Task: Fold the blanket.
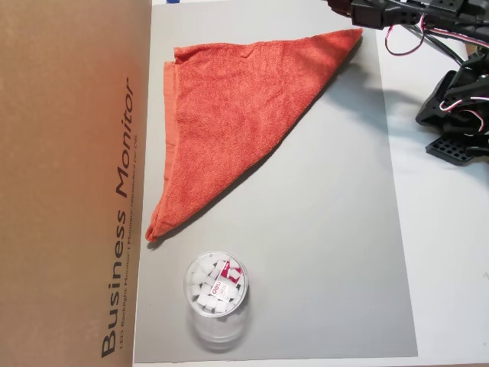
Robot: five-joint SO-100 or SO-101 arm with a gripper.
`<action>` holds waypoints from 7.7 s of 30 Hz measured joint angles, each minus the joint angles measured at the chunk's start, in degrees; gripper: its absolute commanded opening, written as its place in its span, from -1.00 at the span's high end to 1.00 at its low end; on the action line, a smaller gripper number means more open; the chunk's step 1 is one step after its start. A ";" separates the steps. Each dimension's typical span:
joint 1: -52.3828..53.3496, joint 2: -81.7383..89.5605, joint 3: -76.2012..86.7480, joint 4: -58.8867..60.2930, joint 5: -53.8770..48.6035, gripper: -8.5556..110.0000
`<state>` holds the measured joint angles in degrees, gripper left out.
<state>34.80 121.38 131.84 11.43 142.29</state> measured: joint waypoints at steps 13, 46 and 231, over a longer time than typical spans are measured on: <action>3.96 12.66 0.00 36.39 5.10 0.47; 13.18 13.27 18.02 24.79 5.19 0.47; -37.71 -18.81 -21.18 -4.13 -2.11 0.86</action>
<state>-2.90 102.57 110.65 7.29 140.19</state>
